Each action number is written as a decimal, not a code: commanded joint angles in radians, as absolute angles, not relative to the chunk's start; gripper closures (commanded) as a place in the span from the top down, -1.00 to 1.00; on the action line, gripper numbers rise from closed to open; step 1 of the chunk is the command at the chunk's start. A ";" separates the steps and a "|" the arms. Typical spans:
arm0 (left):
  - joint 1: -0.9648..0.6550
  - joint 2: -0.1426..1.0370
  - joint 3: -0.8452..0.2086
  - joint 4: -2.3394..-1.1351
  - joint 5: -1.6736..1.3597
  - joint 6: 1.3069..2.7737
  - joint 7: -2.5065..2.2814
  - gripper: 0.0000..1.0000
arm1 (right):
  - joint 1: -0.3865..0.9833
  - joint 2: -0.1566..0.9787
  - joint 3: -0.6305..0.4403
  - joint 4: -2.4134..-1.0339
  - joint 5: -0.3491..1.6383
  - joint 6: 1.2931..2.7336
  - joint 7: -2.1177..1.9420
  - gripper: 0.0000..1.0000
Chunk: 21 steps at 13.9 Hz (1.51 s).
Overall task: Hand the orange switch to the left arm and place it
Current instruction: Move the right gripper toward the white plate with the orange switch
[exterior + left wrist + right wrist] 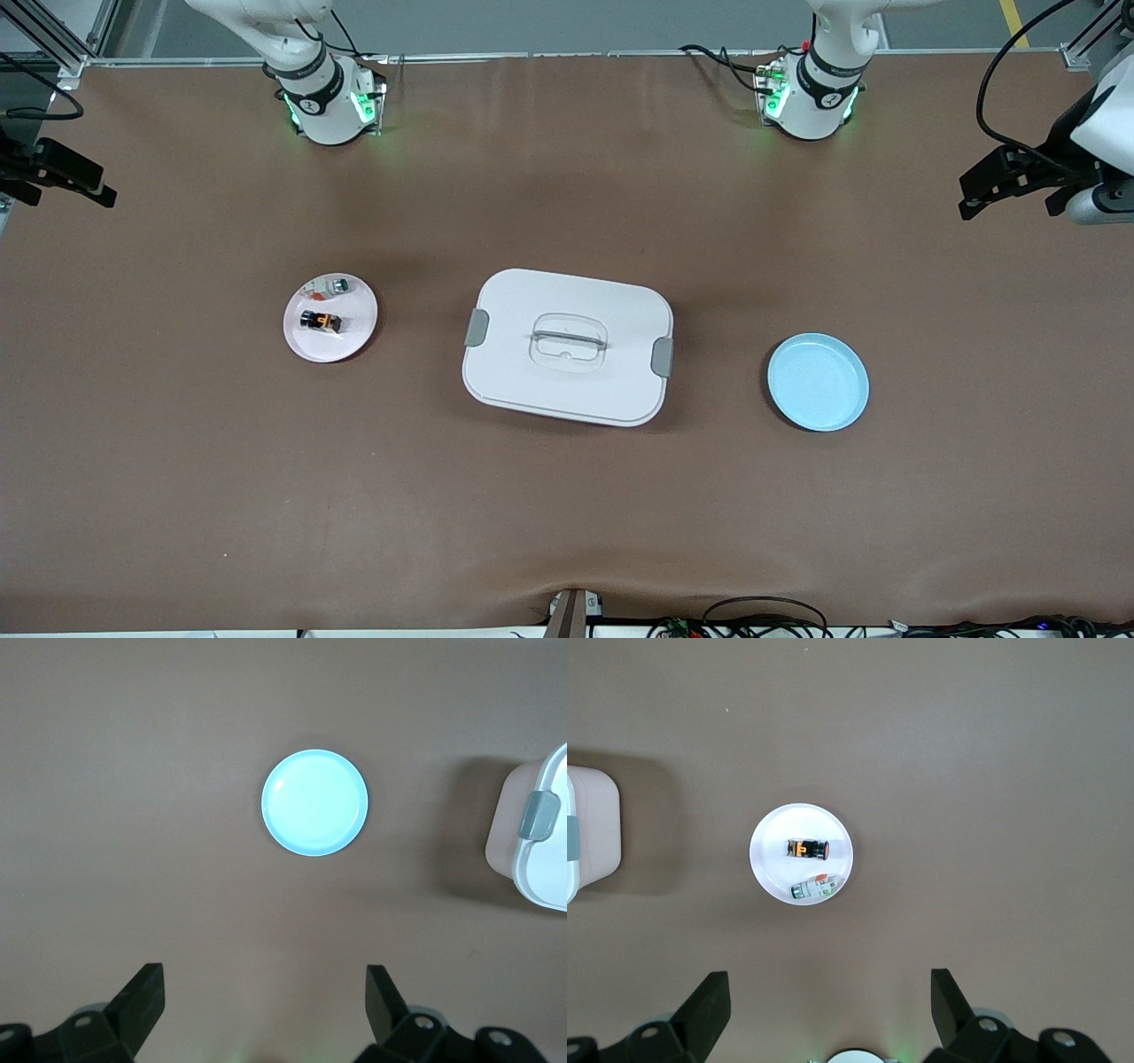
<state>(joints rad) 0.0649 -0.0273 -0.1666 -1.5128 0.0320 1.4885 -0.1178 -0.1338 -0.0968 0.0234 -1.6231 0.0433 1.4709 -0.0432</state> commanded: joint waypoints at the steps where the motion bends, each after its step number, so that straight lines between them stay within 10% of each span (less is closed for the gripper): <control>1: 0.071 -0.040 -0.167 -1.511 0.018 1.465 -0.091 1.00 | -0.135 -0.124 0.021 -1.651 0.054 1.492 -0.026 1.00; 21: 0.066 -0.024 -0.178 -1.514 0.014 1.505 -0.084 1.00 | -0.167 0.081 0.017 -1.592 0.031 1.506 -0.041 1.00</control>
